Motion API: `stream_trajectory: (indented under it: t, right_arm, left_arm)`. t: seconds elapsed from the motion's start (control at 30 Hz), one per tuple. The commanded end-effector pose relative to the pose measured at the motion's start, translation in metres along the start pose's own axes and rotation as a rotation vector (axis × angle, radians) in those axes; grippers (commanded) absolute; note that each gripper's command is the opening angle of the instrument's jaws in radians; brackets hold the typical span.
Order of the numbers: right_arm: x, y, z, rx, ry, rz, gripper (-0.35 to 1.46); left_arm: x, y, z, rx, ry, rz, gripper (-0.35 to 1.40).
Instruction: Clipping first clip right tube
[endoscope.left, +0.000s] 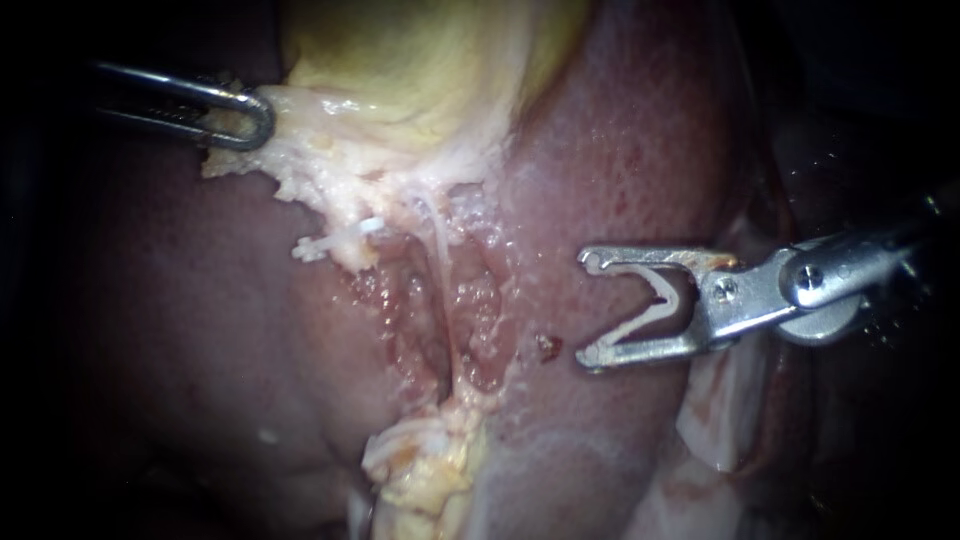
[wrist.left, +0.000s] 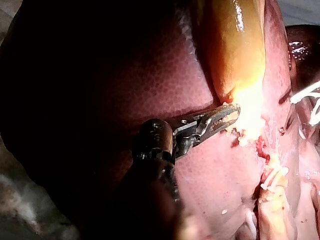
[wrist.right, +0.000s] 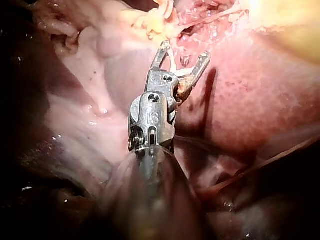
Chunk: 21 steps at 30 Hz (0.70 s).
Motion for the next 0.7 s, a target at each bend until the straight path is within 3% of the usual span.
stream_trajectory:
  t: [0.03, 0.17, 0.4, 0.47, 0.7]
  right_arm:
    - [-0.0001, 0.0000, 0.0002, 0.008, 0.003, 0.000, 0.50]
    - [-0.0002, -0.0001, 0.0013, 0.036, 0.010, -0.003, 0.49]
    - [-0.0011, -0.0007, 0.0044, 0.107, 0.028, 0.142, 0.46]
    - [-0.0019, -0.0010, 0.0054, 0.162, 0.034, 0.186, 0.45]
    - [-0.0052, -0.0009, 0.0095, 0.221, 0.044, 0.290, 0.45]
  left_arm:
    - [0.0000, -0.0001, 0.0001, 0.002, 0.000, 0.000, -0.35]
    - [-0.0001, -0.0001, 0.0001, 0.001, 0.000, 0.000, -0.35]
    - [-0.0001, -0.0001, 0.0001, 0.002, 0.000, 0.001, -0.35]
    - [-0.0002, -0.0001, 0.0001, 0.002, 0.001, 0.001, -0.35]
    - [-0.0002, -0.0001, 0.0001, 0.003, 0.001, 0.001, -0.35]
